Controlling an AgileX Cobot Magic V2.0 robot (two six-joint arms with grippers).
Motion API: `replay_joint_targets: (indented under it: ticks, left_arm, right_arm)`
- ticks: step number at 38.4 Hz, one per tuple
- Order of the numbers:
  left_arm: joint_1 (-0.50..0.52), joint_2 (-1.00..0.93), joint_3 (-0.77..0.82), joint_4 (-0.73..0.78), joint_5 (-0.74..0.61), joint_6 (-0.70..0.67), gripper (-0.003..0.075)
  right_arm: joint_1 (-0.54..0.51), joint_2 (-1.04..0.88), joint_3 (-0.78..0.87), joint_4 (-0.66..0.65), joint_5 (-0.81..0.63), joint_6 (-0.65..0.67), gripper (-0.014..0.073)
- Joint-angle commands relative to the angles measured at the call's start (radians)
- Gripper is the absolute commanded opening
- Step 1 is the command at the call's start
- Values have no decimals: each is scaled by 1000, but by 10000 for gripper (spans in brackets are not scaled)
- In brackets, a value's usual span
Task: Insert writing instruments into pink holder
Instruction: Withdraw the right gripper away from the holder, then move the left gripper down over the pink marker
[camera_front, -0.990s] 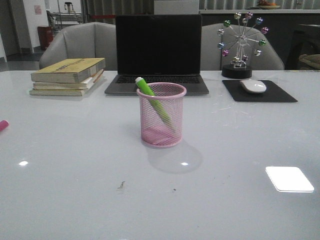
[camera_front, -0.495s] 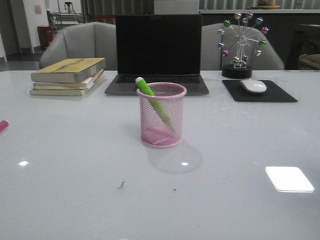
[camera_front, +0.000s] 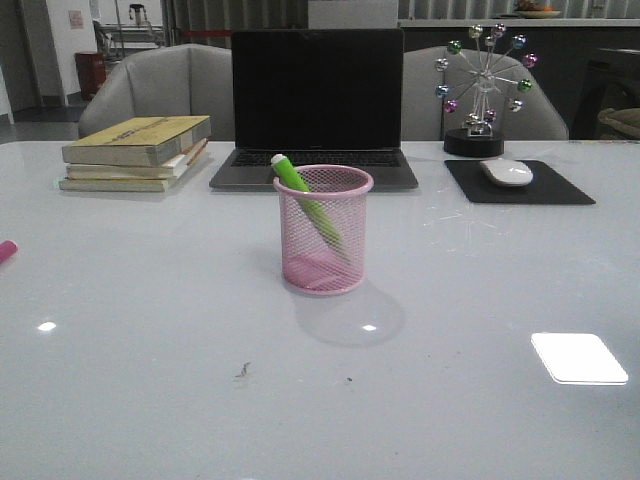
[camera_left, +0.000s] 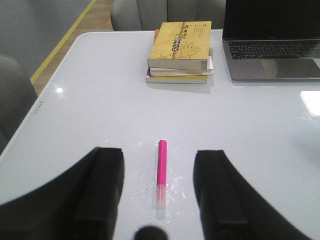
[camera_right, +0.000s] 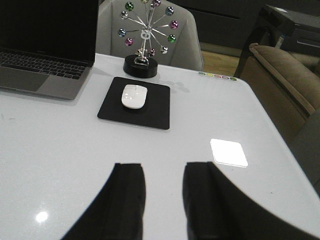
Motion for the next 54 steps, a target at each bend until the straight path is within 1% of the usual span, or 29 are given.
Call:
replay_joint_targets:
  ticks: [1,18,23,28,33,38,43,49,54]
  left_arm:
    - [-6,7,-31,-6,-82,-3,395]
    - [-6,7,-31,-6,-82,-3,395]
    - [-6,7,-31,-6,-118,-3,395]
    - [-6,7,-31,-6,-196,-3,395]
    - [-6,35,-35,-6,-200,-3,395]
    - [-6,107,-44,-6,-195,-3,395]
    - [-6,207,-87,-6,-195,-3,395]
    - [-6,367,-193,-6,-185,-3,395]
    - [-6,531,-316,-6,-113,0,395]
  right_arm:
    - [-7,-5,-27,3,18,-3,330]
    - [-7,-5,-27,3,18,-3,330]
    - [-7,-5,-27,3,18,-3,330]
    - [-7,-5,-27,3,18,-3,330]
    - [-7,-5,-27,3,18,-3,330]
    - [-7,-5,-27,3,18,-3,330]
    - [-7,-5,-27,3,18,-3,330]
    - [-7,-5,-27,3,18,-3,330]
    - [-7,-5,-27,3,18,-3,330]
